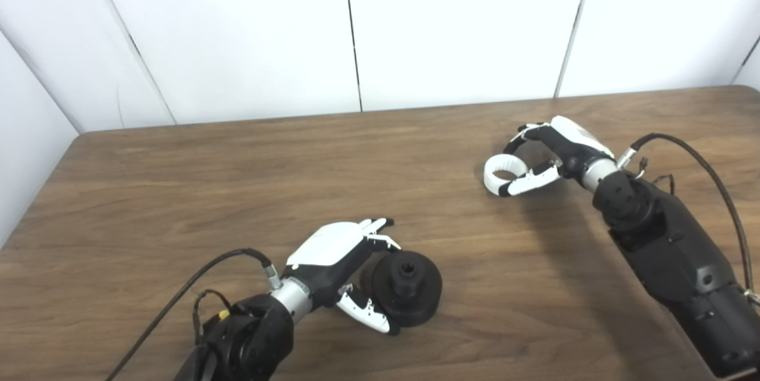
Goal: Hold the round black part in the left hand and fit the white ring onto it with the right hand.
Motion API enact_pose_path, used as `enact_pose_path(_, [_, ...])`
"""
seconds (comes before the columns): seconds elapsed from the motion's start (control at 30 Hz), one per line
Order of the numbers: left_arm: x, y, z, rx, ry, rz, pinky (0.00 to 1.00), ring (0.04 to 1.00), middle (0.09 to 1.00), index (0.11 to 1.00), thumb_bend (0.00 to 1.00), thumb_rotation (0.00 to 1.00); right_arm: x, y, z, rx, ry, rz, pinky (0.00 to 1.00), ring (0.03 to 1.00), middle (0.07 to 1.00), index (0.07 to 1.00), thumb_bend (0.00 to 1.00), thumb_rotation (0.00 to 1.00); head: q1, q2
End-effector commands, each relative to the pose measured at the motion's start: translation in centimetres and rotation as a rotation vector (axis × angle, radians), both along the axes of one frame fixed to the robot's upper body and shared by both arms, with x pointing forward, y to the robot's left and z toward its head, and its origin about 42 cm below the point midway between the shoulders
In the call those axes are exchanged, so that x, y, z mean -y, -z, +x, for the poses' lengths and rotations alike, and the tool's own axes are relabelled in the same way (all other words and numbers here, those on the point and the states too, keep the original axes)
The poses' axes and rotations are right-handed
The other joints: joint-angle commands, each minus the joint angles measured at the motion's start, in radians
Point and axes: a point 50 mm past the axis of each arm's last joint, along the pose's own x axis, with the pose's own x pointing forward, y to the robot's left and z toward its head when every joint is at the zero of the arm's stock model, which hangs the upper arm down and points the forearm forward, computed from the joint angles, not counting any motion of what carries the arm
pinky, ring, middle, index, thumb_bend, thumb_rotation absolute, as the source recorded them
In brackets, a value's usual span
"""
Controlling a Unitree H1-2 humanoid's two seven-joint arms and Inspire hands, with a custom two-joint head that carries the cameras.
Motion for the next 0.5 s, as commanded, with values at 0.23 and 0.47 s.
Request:
enact_pose_path(0.23, [0.00, -1.52, 0.32, 0.059, 0.010, -0.001, 0.91, 1.000, 1.000, 0.706, 0.93, 0.26, -0.59, -2.46, 0.75, 0.108, -0.017, -0.002, 0.95, 1.000, 0.927, 0.672, 0.88, 0.26, 0.001, 0.002])
enact_pose_path(0.47, [-0.09, -1.44, 0.35, 0.060, 0.011, -0.005, 0.92, 1.000, 1.000, 0.704, 0.93, 0.27, -0.78, -2.31, 0.83, 0.116, -0.019, -0.013, 0.93, 1.000, 0.927, 0.672, 0.88, 0.25, 0.000, 0.001])
